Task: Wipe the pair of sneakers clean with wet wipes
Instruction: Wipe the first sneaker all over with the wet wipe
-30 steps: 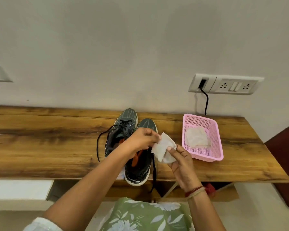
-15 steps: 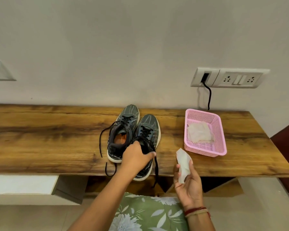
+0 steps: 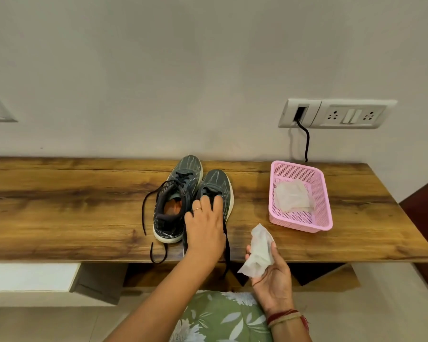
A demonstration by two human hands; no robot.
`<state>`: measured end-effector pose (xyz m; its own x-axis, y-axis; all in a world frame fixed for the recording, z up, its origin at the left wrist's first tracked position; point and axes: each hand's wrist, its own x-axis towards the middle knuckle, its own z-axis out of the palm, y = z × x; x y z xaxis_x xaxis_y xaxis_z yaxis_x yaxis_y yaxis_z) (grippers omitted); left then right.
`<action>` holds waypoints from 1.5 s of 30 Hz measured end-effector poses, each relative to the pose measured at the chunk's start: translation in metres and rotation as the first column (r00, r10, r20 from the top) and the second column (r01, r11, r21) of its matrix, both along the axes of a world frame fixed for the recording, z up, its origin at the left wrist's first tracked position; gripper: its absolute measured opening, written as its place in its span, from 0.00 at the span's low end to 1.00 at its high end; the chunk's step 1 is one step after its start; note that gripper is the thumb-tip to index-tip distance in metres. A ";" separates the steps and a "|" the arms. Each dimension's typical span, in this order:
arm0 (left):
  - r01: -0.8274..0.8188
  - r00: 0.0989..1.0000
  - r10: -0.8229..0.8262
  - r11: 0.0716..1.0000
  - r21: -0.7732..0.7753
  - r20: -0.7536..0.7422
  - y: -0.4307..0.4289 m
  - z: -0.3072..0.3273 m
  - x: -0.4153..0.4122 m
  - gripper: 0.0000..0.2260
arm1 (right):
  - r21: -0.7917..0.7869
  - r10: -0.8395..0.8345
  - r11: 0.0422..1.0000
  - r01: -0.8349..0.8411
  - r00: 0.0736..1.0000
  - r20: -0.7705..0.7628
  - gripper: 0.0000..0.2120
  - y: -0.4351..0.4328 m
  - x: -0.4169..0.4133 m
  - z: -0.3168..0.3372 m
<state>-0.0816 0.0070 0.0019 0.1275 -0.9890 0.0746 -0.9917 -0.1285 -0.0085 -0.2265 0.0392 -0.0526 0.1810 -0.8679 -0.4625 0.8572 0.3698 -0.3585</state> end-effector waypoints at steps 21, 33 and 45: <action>-0.404 -0.223 0.139 0.888 0.221 -0.965 -0.039 0.051 0.066 0.02 | -0.093 0.050 0.995 -0.046 0.998 0.046 0.34 -0.002 -0.004 -0.008; -0.575 0.087 0.495 0.734 0.362 -0.865 -0.028 0.005 0.152 0.31 | -0.044 0.029 0.999 -0.029 1.000 0.010 0.36 -0.004 -0.002 -0.010; -0.031 0.867 0.099 0.989 0.145 -0.489 0.004 0.012 0.040 0.17 | -0.016 0.001 1.000 0.000 1.000 0.013 0.17 -0.005 -0.004 -0.004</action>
